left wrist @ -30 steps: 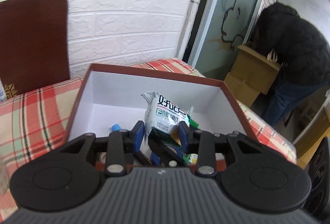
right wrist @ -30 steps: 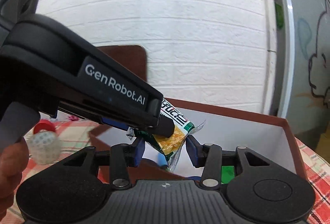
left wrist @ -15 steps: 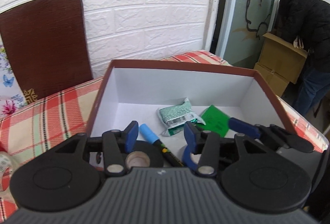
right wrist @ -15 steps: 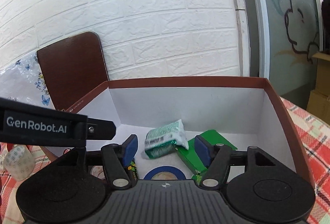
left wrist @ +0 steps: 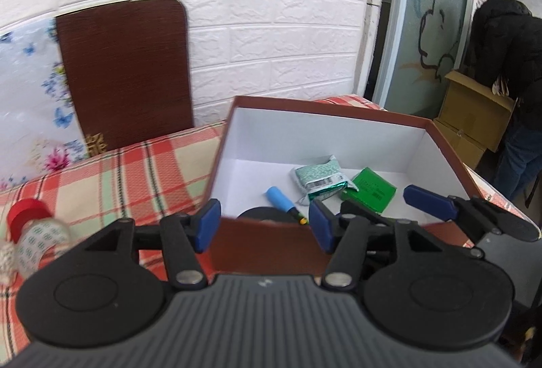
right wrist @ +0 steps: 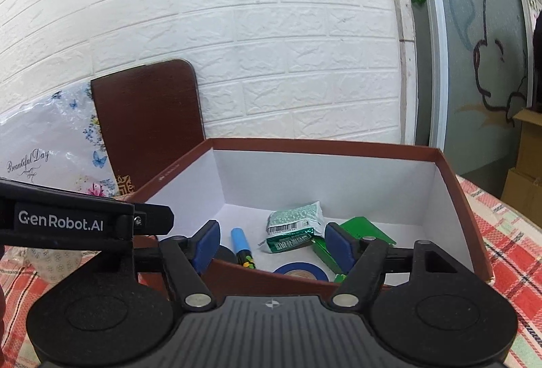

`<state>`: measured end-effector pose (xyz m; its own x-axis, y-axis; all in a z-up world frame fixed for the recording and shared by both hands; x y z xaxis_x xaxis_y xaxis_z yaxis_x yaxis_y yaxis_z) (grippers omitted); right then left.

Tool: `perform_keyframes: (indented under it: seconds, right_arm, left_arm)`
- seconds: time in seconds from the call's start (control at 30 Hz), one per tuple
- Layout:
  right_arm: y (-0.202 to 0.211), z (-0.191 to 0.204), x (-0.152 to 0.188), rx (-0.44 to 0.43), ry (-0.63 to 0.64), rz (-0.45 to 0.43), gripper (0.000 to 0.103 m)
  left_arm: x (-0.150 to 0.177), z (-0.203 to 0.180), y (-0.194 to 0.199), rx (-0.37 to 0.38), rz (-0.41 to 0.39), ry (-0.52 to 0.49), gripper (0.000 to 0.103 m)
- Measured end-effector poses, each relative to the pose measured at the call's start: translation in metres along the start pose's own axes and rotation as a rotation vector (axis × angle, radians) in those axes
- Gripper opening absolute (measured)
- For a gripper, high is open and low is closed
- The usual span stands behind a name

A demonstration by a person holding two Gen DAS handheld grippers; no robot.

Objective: Organize objects
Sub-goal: 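Open the left tool to drop the packet and withdraw from the box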

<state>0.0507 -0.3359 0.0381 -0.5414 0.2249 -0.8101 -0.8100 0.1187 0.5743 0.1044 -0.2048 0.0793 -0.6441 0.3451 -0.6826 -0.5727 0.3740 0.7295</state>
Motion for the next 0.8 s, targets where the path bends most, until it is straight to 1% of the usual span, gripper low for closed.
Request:
perform_keyframes:
  seconds: [0.2, 0.37, 0.57, 0.8]
  right_arm:
    - [0.016, 0.027, 0.007, -0.006, 0.052, -0.006, 0.071]
    - [0.023, 0.057, 0.015, 0.000, 0.134, -0.008, 0.075]
    - [0.019, 0.095, 0.030, -0.048, 0.205, 0.039, 0.075]
    - [0.004, 0.142, 0.054, -0.104, 0.290, 0.126, 0.075]
  left_arm:
    - [0.021, 0.024, 0.019, -0.017, -0.014, 0.047, 0.061]
    - [0.043, 0.054, 0.027, -0.037, -0.007, 0.108, 0.061]
    - [0.076, 0.098, 0.031, -0.084, 0.022, 0.195, 0.061]
    - [0.121, 0.155, 0.030, -0.174, 0.077, 0.306, 0.061]
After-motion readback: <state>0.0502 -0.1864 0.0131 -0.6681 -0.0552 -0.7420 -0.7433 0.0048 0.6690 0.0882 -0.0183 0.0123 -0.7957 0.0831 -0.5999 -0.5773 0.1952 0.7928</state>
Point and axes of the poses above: each gripper's, at about its wrist camera, not at the fingertips, and y roughly against the way its jaws point, z to its left, x to its underside, the point moved 4 cm from there along -y, roughly the way its jaws point, and after that the axes turned 14 degrees about z, right-handed, at the moved point
